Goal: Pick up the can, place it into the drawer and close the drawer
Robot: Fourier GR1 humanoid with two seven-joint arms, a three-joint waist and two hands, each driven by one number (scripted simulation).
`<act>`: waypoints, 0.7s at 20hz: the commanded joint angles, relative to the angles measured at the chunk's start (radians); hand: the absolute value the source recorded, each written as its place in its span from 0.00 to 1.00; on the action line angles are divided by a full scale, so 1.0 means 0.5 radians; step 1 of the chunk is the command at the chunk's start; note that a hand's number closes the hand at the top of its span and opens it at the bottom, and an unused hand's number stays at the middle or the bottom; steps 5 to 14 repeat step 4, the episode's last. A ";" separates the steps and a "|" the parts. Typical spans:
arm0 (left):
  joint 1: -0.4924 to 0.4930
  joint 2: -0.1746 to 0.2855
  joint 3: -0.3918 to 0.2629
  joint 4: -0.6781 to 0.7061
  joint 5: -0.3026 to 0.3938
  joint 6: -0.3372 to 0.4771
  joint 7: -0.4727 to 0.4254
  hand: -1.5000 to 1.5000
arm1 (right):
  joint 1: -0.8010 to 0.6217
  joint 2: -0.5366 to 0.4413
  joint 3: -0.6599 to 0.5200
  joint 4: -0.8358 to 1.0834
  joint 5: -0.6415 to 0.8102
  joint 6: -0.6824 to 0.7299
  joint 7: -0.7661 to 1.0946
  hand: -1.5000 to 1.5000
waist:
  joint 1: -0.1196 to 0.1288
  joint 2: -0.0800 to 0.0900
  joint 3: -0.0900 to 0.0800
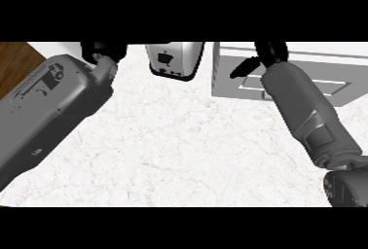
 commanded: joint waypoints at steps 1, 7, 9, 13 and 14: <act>0.014 0.058 0.010 -0.073 0.009 -0.037 0.053 0.00 | -0.091 0.031 -0.253 -0.054 -0.279 0.080 -0.070 0.00 | 0.037 -0.026 -0.013; 0.062 0.011 0.001 -0.100 -0.007 0.000 0.039 0.00 | -0.116 -0.012 -0.295 -0.043 -0.322 0.142 -0.112 0.00 | 0.031 -0.018 -0.016; 0.062 0.011 0.001 -0.100 -0.007 0.000 0.039 0.00 | -0.116 -0.012 -0.295 -0.043 -0.322 0.142 -0.112 0.00 | 0.031 -0.018 -0.016; 0.062 0.011 0.001 -0.100 -0.007 0.000 0.039 0.00 | -0.116 -0.012 -0.295 -0.043 -0.322 0.142 -0.112 0.00 | 0.031 -0.018 -0.016; 0.062 0.011 0.001 -0.100 -0.007 0.000 0.039 0.00 | -0.116 -0.012 -0.295 -0.043 -0.322 0.142 -0.112 0.00 | 0.031 -0.018 -0.016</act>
